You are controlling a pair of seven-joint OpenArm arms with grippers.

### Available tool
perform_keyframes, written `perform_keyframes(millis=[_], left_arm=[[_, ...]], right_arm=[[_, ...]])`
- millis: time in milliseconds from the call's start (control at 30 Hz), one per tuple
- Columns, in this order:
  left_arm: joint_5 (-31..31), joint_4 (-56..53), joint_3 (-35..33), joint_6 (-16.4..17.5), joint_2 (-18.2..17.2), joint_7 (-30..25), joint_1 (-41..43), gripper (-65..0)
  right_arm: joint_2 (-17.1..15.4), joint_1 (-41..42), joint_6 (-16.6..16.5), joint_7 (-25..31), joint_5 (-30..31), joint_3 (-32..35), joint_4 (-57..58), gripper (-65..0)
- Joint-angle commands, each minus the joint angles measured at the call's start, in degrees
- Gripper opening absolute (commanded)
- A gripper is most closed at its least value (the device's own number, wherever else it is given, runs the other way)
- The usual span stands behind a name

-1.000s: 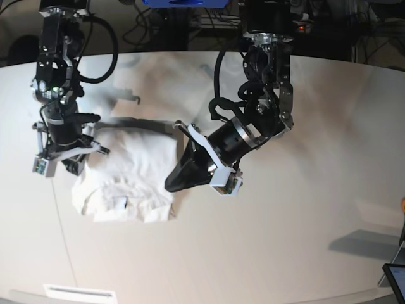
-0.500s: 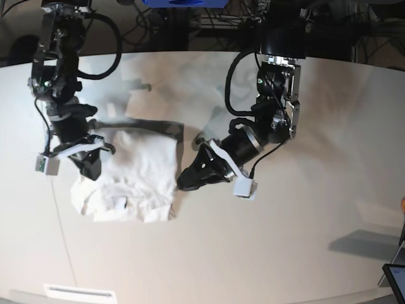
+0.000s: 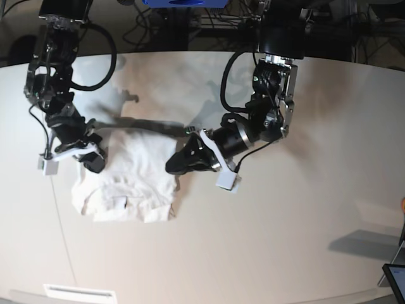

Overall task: Fold the T-shirt properly
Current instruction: 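Press the shirt edge with the left gripper to square the bundle, then lower both grippers onto the shirt and press its sides inward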

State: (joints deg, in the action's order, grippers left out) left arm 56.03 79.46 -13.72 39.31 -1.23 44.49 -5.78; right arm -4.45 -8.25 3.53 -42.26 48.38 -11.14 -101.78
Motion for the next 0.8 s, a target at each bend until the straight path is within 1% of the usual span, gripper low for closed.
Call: perform_keyframes(millis=[0,67,133,200,300,367,500,567,600,667,767], left_arm=[[1.2,-0.9,-0.1,0.7,0.1,-1.4,-1.1,-65.0],[0.3,-3.6,-0.3,0.7,0.3,-1.5,-1.8,-65.0],[-2.8,-6.8,-0.3,0.7,0.6,-1.5,-2.6,-65.0],[-6.8,-9.0,0.2,0.7,1.9,-1.5,-3.3,-65.0],[-11.9,-11.5,0.4,0.7,2.5,-1.5,-3.9,-65.0],[-13.9,-11.8,0.4,0.7,2.7,-1.7,-3.9,-65.0],[-14.1,-12.3,0.4,0.7,2.9,-5.2,-4.0,-65.0],[-14.1,-12.3,0.4,0.7,2.6,-5.5,-4.0,-65.0],[-14.2,-12.3,0.4,0.7,2.6,-5.5,-4.0,-65.0],[-14.2,-12.3,0.4,0.7,2.6,-5.5,-4.0,-65.0],[-14.2,-13.0,0.4,0.7,2.6,-5.6,-4.0,-65.0]], right_arm=[[-0.5,0.8,-0.6,1.0,1.2,-0.2,0.7,-61.4],[-0.5,1.3,-1.4,1.1,1.2,-0.1,3.0,-61.4],[-0.5,1.7,-3.3,1.1,1.1,-0.1,5.6,-61.4],[-0.6,2.2,-4.5,1.1,1.2,-0.2,7.8,-61.4],[-0.6,2.5,-6.0,1.1,1.2,-0.2,10.6,-61.4],[-0.6,2.5,-6.9,1.1,1.2,-0.2,11.7,-61.4],[-0.9,2.5,-7.8,1.1,0.9,-0.2,13.9,-61.4],[-2.2,2.5,-7.8,1.2,1.1,-0.2,15.3,-61.4],[-2.5,2.5,-8.3,1.2,1.1,-0.2,16.2,-61.4],[-2.6,2.9,-9.9,1.2,1.0,-0.2,17.8,-61.4],[-3.3,3.2,-10.8,1.2,1.1,-0.2,20.2,-61.4]])
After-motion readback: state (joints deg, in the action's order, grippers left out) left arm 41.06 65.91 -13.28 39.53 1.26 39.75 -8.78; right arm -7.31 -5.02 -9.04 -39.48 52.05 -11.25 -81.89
